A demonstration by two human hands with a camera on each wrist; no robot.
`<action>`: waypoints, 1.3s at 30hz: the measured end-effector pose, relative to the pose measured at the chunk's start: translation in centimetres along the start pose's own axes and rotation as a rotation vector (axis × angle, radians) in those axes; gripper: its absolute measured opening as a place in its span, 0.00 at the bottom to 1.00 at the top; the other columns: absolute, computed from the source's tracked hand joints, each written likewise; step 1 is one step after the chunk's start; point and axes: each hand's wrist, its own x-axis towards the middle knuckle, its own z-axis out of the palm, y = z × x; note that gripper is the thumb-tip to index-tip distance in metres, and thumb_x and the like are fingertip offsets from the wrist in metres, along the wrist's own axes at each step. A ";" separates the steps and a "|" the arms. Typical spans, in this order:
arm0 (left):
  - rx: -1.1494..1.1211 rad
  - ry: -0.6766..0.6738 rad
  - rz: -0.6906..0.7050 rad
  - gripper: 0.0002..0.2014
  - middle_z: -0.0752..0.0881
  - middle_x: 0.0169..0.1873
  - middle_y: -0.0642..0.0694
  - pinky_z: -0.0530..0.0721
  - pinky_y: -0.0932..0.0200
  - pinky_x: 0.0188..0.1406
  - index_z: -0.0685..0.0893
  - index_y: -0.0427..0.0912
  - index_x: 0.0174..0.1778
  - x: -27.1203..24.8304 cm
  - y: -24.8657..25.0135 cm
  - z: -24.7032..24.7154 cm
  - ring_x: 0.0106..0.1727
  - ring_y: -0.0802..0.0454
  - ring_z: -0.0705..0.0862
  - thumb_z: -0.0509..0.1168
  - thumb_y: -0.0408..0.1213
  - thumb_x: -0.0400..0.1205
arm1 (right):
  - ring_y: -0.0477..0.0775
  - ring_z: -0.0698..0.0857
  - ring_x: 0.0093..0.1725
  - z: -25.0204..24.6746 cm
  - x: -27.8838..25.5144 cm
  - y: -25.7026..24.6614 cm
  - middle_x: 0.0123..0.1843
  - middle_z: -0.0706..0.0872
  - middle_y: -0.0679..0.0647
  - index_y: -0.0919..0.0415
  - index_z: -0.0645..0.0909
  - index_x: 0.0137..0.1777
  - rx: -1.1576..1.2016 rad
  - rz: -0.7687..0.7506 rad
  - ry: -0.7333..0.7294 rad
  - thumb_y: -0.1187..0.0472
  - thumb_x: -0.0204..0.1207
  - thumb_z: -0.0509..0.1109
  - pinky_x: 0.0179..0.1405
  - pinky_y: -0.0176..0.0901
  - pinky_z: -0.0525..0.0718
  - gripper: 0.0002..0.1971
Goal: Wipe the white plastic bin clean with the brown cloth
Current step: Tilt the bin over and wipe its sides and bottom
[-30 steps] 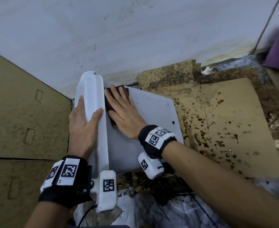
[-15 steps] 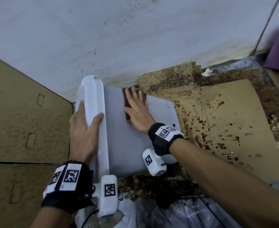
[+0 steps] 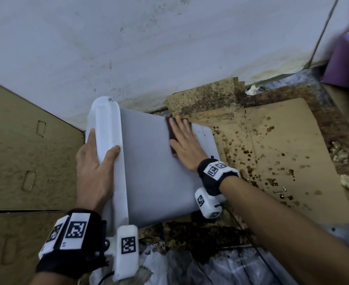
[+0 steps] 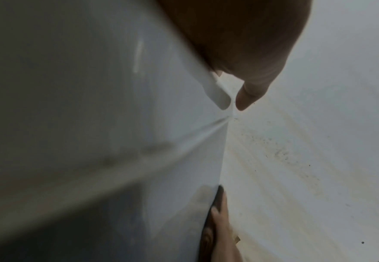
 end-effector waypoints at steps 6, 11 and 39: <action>-0.035 0.005 0.003 0.39 0.65 0.82 0.48 0.62 0.36 0.83 0.60 0.67 0.86 0.0 0.2 0.0 0.83 0.47 0.65 0.58 0.63 0.75 | 0.60 0.35 0.85 -0.6 0.3 3.4 0.87 0.39 0.56 0.64 0.53 0.84 0.005 0.224 -0.031 0.47 0.82 0.43 0.82 0.65 0.41 0.33; -0.043 0.001 -0.005 0.39 0.66 0.80 0.48 0.64 0.34 0.82 0.61 0.68 0.85 0.0 0.3 0.1 0.82 0.46 0.66 0.58 0.65 0.74 | 0.56 0.32 0.84 -0.9 0.2 -1.7 0.86 0.34 0.52 0.50 0.38 0.85 0.158 0.146 -0.015 0.58 0.86 0.52 0.79 0.64 0.33 0.32; -0.052 -0.005 -0.006 0.40 0.65 0.81 0.52 0.62 0.36 0.84 0.60 0.68 0.86 -0.1 0.6 0.3 0.84 0.49 0.63 0.58 0.65 0.74 | 0.54 0.33 0.84 -0.9 -0.3 -2.0 0.86 0.37 0.53 0.50 0.41 0.85 0.195 0.001 0.009 0.50 0.83 0.44 0.80 0.60 0.31 0.31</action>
